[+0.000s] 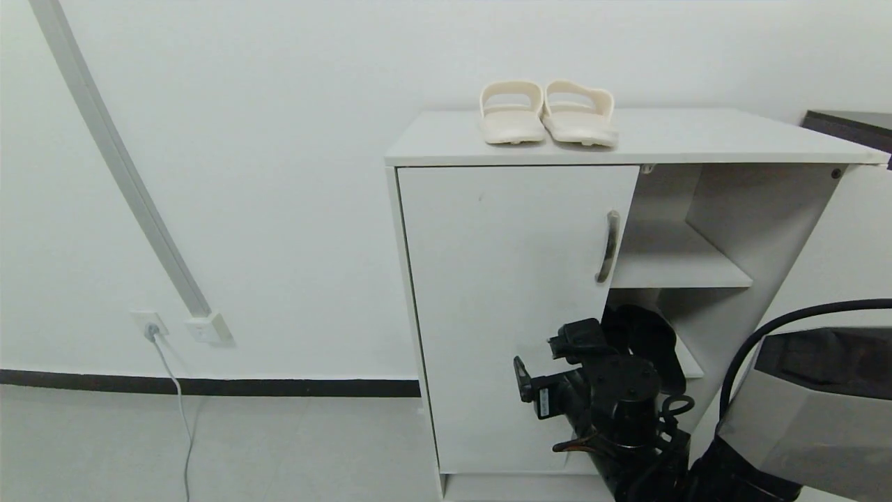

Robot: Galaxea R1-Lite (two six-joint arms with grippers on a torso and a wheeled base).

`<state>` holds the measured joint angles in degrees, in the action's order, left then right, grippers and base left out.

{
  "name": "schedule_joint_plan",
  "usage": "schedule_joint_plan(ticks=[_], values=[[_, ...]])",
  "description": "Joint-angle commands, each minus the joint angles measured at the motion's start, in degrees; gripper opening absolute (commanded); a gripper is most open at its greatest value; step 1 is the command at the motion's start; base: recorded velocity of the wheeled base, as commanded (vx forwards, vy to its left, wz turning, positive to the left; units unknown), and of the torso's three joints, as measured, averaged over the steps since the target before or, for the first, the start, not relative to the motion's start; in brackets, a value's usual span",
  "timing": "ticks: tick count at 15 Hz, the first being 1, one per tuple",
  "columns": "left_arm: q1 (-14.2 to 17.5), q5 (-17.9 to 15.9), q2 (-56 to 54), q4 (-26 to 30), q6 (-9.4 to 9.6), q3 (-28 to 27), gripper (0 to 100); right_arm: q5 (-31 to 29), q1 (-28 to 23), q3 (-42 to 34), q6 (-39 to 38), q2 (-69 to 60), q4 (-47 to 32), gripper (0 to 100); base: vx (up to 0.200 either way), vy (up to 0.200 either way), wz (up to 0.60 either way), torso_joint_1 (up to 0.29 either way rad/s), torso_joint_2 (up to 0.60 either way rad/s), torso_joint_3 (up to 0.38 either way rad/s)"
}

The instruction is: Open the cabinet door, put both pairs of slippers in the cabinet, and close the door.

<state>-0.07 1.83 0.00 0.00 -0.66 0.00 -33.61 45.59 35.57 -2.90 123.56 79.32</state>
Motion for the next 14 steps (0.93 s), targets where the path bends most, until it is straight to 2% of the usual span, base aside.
schedule_joint_plan(ticks=[1, 14], values=[[-0.01, 0.02, 0.00, 0.00, -0.04, 0.00, 0, -0.05, -0.07, -0.06, 0.00, 0.01, 0.04, 100, 0.000, 0.000, 0.00, 0.041, -0.47, -0.373], [-0.01, 0.02, 0.00, 0.00, -0.04, 0.00, 0, -0.05, 0.11, -0.24, 0.09, 0.01, -0.13, 100, 0.000, 0.000, 0.00, 0.142, -0.47, -0.334]])
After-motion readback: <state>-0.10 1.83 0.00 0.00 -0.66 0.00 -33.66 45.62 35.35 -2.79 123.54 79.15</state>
